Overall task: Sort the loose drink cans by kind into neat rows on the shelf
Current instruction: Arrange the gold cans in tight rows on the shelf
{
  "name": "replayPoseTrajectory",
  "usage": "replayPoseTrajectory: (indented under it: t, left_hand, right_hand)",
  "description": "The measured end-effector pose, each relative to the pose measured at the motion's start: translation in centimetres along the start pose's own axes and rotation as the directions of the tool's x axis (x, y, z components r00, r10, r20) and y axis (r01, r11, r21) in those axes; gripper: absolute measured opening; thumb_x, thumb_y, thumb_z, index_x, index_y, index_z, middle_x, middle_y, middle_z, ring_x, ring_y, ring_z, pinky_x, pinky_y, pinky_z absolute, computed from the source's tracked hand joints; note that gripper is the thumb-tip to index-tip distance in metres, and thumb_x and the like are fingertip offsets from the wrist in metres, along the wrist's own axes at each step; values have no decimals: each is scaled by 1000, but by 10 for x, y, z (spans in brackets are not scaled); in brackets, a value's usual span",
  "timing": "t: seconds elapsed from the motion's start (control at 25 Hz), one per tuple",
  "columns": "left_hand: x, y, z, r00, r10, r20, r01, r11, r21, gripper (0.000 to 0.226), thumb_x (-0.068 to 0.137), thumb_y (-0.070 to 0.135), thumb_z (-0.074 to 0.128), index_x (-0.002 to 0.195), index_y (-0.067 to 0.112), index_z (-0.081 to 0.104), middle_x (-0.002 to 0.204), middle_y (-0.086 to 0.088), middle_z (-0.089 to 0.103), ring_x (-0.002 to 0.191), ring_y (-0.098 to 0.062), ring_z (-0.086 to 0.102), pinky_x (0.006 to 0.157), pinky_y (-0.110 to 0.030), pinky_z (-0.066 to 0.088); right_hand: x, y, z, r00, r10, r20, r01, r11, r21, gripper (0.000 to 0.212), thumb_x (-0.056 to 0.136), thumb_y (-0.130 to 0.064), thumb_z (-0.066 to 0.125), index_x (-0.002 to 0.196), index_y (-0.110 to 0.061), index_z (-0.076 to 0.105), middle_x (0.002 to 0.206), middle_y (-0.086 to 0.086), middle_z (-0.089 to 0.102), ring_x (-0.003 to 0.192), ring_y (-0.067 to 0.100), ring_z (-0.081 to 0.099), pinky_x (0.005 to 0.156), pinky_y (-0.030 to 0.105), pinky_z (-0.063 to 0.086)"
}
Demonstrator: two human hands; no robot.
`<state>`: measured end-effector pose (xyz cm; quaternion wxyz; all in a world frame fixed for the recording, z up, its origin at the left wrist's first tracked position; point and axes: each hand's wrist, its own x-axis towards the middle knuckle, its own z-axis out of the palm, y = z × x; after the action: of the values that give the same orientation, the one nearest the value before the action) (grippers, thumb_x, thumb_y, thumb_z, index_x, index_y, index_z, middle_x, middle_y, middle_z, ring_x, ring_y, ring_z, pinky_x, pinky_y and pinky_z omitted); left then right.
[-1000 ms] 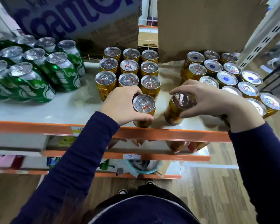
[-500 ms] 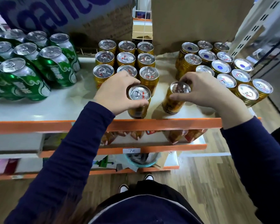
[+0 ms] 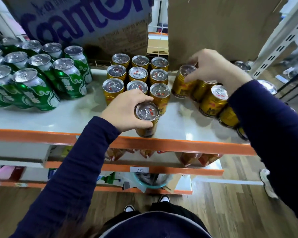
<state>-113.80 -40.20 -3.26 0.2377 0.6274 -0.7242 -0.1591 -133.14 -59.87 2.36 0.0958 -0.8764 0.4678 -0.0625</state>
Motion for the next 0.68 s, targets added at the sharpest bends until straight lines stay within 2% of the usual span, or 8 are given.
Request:
replayPoseTrajectory:
  t: [0.16,0.24,0.4,0.56,0.68]
  left_hand:
    - [-1,5,2,996,-83,-11,83,996,-25,70,61,42,87,122,17,64,105,-1,56,99,-16,54,88,-35,46]
    - [-1,6,3,994,-105,-14,104,994,-44,71,60,43,87,122,18,64,103,2,54,98,-13,52,87,-30,45]
    - [-1,3,1,989,-147,-2,147,989,-20,77,58,51,84,125,19,62,111,7,56,103,-9,52,90,-24,43]
    - [0,7,2,983,-178,-40,178,984,-3,73,54,58,81,115,22,67,102,10,58,97,-9,55,86,-27,47]
    - [2,11,4,978,-194,-74,196,980,19,67,53,60,80,107,23,67,96,10,57,92,-10,55,77,-26,47]
  right_hand:
    - [52,7,7,997,-55,56,57,997,-44,59,71,-27,79,123,-6,62,113,15,64,89,24,52,73,31,43]
    - [66,9,13,993,-78,86,81,996,-29,60,72,-29,79,125,-7,61,112,14,63,89,23,51,73,31,42]
    - [78,15,21,987,-88,134,88,996,5,56,73,-35,78,120,-8,63,106,10,65,87,23,56,69,31,45]
    - [80,19,20,986,-91,142,90,996,15,56,70,-44,79,113,-10,67,97,7,66,82,21,59,60,28,45]
    - [74,20,21,986,-105,127,105,994,5,57,75,-46,75,118,-10,65,105,9,65,89,23,57,69,32,46]
